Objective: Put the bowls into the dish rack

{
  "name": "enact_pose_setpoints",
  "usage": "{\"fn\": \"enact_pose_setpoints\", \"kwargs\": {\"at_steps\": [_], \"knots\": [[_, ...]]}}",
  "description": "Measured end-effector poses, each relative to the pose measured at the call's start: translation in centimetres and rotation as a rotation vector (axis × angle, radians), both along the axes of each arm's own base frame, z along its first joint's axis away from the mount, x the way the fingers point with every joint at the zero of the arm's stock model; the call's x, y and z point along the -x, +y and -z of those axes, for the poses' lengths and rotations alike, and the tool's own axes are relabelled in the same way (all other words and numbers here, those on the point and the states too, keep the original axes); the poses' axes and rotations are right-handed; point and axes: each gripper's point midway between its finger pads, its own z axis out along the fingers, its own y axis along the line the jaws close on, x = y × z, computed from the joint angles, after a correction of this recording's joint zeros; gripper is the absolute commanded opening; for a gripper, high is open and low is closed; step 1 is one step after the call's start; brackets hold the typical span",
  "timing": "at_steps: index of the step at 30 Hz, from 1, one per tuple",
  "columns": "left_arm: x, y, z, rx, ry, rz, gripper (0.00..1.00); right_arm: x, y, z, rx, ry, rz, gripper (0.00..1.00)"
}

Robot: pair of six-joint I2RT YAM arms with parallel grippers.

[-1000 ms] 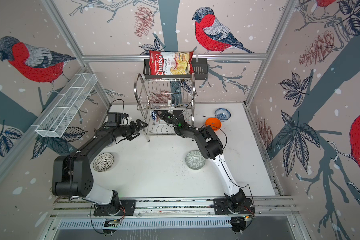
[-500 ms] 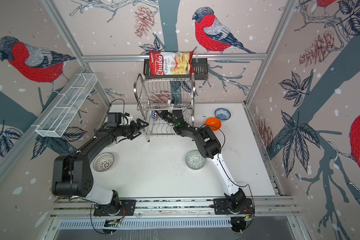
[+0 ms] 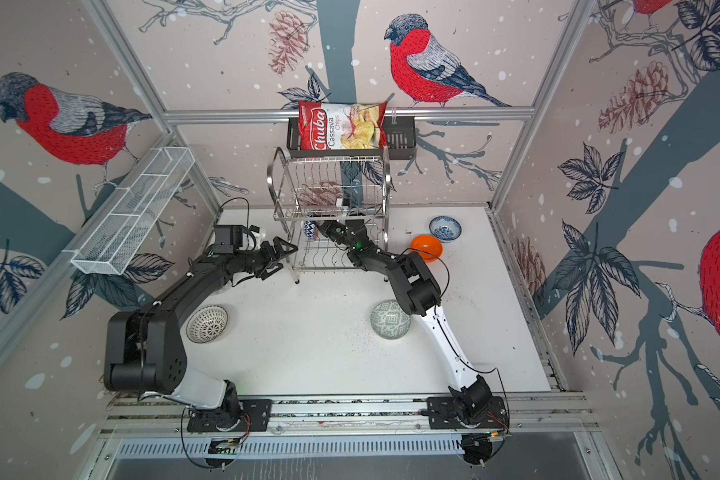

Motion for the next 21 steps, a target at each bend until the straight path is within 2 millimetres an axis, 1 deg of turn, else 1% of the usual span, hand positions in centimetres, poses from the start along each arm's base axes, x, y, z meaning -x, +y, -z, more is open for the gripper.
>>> {"fn": "enact_pose_setpoints", "kwargs": {"at_steps": [12,21], "knots": [[-0.04,0.14,0.04,0.000,0.001,-0.003,0.98,-0.29,0.17,0.11,0.035,-0.009,-0.025,0.00],[-0.06,0.17,0.17,-0.002,0.005,-0.005,0.98,-0.05,0.35,0.41,0.072,-0.043,-0.044,0.02]]}}
